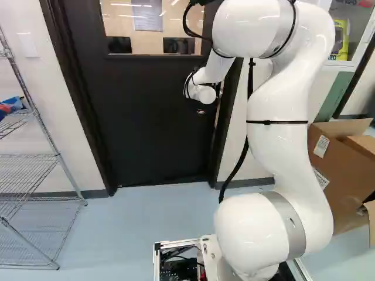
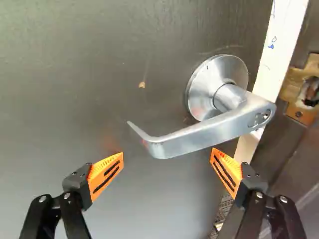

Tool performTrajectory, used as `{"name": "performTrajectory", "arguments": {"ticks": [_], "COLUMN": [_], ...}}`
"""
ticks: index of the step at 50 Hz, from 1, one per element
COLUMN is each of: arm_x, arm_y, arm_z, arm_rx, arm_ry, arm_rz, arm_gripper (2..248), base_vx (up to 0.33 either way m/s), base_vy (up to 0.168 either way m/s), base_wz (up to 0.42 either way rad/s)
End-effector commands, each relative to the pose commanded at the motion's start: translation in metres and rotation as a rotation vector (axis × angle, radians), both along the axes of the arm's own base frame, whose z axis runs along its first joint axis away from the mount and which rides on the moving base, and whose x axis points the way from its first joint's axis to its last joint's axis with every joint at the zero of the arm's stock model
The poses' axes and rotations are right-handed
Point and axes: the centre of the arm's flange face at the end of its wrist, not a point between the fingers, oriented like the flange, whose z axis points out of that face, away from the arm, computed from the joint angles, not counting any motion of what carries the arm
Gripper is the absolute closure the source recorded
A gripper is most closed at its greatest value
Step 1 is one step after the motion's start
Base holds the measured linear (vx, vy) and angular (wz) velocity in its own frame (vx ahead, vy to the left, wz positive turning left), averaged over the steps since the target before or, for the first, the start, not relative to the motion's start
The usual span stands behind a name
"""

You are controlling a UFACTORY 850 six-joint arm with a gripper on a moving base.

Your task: Open the door and move inside

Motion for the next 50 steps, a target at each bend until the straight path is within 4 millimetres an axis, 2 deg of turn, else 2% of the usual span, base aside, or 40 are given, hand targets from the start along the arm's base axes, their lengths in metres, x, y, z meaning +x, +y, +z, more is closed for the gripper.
{"name": "performTrajectory", "arguments": {"ticks": [42, 50], "arm_x": [0.079, 0.085], "arm_y": [0.027, 0.029], "arm_z": [-0.013, -0.014], "arm_rx": [0.002, 0.002], "arm_ry": [-0.061, -0.066], "arm_rz": [0.036, 0.038], "arm_gripper": [3, 3], "base_vx": [0.0, 0.0], "base_vy": [0.0, 0.0], "base_wz": [0.0, 0.0]}}
